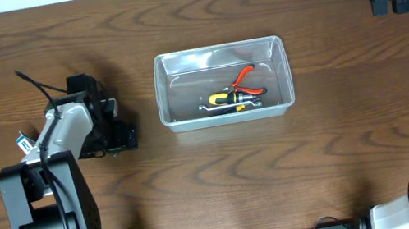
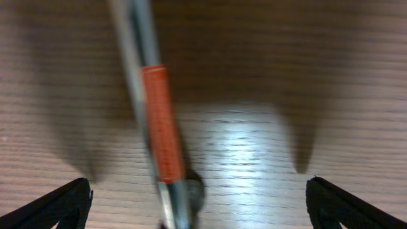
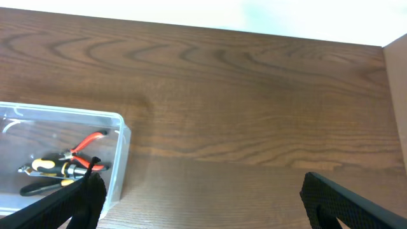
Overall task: Pack container
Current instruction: 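Move the left gripper to the black-orange screwdriver and grasp it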
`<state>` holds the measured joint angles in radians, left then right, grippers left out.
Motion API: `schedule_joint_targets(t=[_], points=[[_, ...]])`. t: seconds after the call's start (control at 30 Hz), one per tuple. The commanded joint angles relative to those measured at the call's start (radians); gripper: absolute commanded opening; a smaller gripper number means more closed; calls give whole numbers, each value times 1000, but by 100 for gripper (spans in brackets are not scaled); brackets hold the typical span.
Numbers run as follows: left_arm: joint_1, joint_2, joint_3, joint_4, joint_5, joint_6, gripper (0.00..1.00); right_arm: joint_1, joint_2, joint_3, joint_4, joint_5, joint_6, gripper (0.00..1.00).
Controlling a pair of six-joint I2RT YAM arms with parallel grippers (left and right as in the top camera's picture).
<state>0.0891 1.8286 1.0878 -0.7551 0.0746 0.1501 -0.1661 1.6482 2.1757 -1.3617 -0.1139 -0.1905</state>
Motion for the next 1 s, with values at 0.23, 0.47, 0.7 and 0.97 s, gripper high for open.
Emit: schedule_joint_targets(t=[0.23,0.47,0.7,0.97], points=[[32,19,-4,-1,-4,-16,98,1,2,-5,-5,13,10,99],[32,42,-4,-2,37,-16,97,1,2,-5,-5,13,10,99],[32,42,-4,-2,37,-16,81,1,2,-5,-5,13,10,99],[32,42,-4,-2,38,-16,64,1,2,-5,-5,13,10,99]])
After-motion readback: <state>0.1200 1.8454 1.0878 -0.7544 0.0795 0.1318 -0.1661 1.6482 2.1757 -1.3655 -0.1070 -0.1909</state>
